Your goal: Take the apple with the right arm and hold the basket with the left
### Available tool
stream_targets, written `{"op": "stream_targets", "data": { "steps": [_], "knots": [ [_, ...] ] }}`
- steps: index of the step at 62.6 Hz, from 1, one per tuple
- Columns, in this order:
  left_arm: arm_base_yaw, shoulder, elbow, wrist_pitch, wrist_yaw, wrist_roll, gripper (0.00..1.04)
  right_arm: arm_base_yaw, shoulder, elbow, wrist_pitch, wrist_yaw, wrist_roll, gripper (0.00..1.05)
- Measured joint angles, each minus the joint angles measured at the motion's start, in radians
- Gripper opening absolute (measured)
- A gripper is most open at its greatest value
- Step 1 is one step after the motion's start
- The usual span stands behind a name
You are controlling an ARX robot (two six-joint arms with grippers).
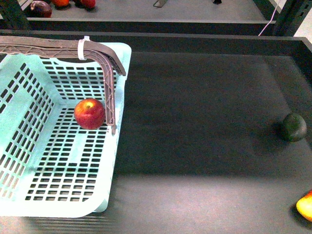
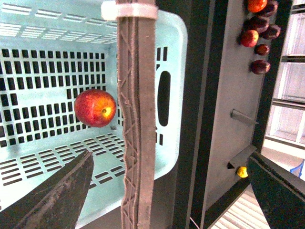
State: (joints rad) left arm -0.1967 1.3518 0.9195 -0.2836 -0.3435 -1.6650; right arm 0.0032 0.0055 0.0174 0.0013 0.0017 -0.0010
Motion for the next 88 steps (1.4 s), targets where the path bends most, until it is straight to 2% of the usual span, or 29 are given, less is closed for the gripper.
{"op": "stream_targets", "data": {
  "steps": [4,7,9,10,13,14,16,22,27,31,35,39,44,70,75,88],
  "knots": [
    [-0.003,-0.041,-0.008,0.018,0.011,0.049,0.97,0.0,0.0,0.0,0.0,0.0,0.0,0.96],
    [0.011,-0.076,-0.11,0.269,0.103,0.245,0.88,0.0,0.0,0.0,0.0,0.0,0.0,0.96],
    [0.021,-0.098,-0.208,0.489,0.158,0.45,0.81,0.0,0.0,0.0,0.0,0.001,0.0,0.96],
    [0.024,-0.103,-0.232,0.539,0.166,0.478,0.79,0.0,0.0,0.0,0.0,0.001,0.0,0.96],
    [0.035,-0.13,-0.36,0.781,0.196,0.829,0.69,0.0,0.0,0.0,0.0,0.001,0.0,0.96],
    [0.038,-0.132,-0.37,0.797,0.197,0.855,0.67,0.0,0.0,0.0,0.0,0.001,0.0,0.96],
    [0.047,-0.158,-0.438,0.916,0.208,1.071,0.6,0.0,0.0,0.0,0.0,0.0,0.0,0.96],
    [0.077,-0.243,-0.542,1.023,0.225,1.457,0.38,0.0,0.0,0.0,0.0,0.0,0.0,0.96],
    [0.098,-0.309,-0.634,1.03,0.249,1.595,0.15,0.0,0.0,0.0,0.0,0.0,0.0,0.96],
    [0.108,-0.346,-0.673,1.03,0.263,1.62,0.03,0.0,0.0,0.0,0.0,0.0,0.0,0.96],
    [0.12,-0.392,-0.71,1.028,0.273,1.638,0.03,0.0,0.0,0.0,0.0,0.0,0.0,0.96],
    [0.167,-0.434,-0.738,1.016,0.335,1.646,0.03,0.0,0.0,0.0,0.0,0.0,0.0,0.96],
    [0.192,-0.484,-0.771,0.996,0.337,1.647,0.03,0.0,0.0,0.0,0.0,0.001,0.0,0.96],
    [0.193,-0.74,-0.868,0.838,0.343,1.651,0.03,0.0,0.0,0.0,0.0,0.0,0.0,0.96],
    [0.193,-0.755,-0.903,0.869,0.344,1.652,0.03,0.0,0.0,0.0,0.0,0.001,0.0,0.96],
    [0.193,-0.884,-0.905,0.748,0.344,1.654,0.03,0.0,0.0,0.0,0.0,0.0,0.0,0.96]
  ]
}}
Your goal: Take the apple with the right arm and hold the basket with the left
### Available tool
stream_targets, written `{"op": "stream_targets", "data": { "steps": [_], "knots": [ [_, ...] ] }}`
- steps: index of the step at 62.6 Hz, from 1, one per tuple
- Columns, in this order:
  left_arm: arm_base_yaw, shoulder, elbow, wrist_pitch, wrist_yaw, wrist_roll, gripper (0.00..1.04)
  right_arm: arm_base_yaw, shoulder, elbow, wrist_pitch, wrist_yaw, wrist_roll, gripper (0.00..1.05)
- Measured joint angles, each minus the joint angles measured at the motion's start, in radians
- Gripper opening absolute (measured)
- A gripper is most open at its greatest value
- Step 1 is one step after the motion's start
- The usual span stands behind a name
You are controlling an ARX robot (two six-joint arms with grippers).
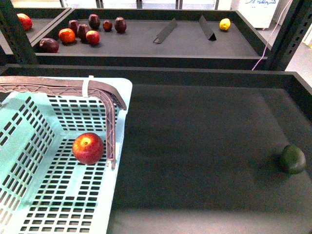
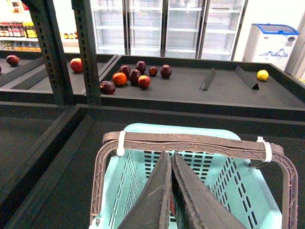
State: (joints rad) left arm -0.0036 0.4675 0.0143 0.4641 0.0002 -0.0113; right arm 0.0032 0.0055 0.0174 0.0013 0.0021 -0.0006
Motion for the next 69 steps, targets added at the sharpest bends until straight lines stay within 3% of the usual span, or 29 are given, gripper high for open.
{"op": "stream_targets", "data": {
  "steps": [46,52,69],
  "knots": [
    [0.0,-0.292,0.0,-0.288,0.0,0.0,0.03,0.0,0.0,0.0,0.0,0.0,0.0,0.96],
    [0.0,-0.428,0.0,-0.451,0.0,0.0,0.03,0.0,0.0,0.0,0.0,0.0,0.0,0.96],
    [0.0,-0.461,0.0,-0.462,0.0,0.0,0.03,0.0,0.0,0.0,0.0,0.0,0.0,0.96]
  ]
}}
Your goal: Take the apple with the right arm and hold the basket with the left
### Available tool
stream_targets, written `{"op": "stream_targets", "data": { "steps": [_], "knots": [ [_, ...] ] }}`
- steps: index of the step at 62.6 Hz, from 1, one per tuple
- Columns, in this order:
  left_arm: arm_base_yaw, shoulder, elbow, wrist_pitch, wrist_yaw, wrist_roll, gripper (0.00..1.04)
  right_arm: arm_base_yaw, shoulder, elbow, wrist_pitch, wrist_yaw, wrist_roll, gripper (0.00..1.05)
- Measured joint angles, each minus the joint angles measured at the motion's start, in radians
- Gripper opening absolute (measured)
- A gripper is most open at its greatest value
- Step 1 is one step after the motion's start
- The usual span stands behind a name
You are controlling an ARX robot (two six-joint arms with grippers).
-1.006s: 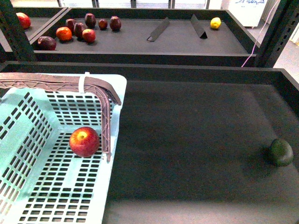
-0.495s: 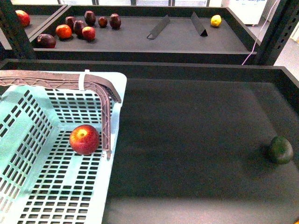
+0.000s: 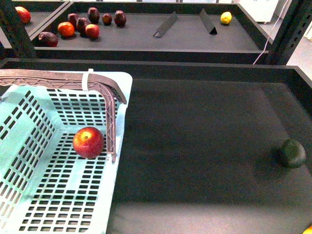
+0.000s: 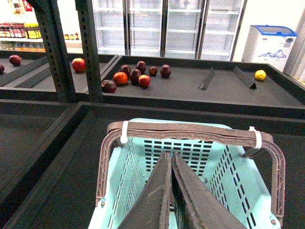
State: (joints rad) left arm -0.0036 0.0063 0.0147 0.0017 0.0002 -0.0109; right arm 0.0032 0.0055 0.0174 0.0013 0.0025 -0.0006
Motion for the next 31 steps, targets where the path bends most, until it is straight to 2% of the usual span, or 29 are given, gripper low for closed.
{"op": "stream_targets", "data": {
  "steps": [22,31],
  "knots": [
    [0.0,0.0,0.0,0.0,0.0,-0.001,0.04,0.0,0.0,0.0,0.0,0.0,0.0,0.96],
    [0.0,0.0,0.0,0.0,0.0,0.0,0.32,0.0,0.0,0.0,0.0,0.0,0.0,0.96]
  ]
}}
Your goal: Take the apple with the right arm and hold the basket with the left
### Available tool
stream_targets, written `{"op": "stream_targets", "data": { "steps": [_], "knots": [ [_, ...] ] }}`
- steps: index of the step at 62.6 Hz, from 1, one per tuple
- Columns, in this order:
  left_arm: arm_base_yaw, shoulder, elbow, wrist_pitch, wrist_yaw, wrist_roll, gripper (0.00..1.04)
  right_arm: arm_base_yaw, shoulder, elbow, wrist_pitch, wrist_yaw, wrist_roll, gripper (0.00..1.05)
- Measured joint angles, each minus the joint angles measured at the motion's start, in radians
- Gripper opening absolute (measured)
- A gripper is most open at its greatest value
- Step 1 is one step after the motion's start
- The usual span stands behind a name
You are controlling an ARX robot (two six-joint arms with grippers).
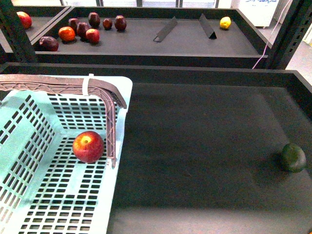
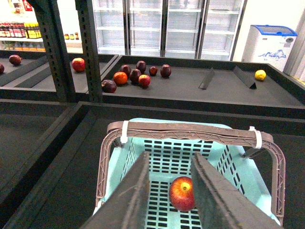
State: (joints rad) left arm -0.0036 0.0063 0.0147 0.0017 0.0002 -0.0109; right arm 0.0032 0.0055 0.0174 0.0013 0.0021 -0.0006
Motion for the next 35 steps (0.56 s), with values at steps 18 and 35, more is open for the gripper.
{"op": "stream_targets", "data": {
  "steps": [18,35],
  "knots": [
    [0.0,0.0,0.0,0.0,0.0,0.0,0.96,0.0,0.0,0.0,0.0,0.0,0.0,0.96],
    [0.0,0.0,0.0,0.0,0.0,0.002,0.98,0.0,0.0,0.0,0.0,0.0,0.0,0.96]
  ]
}}
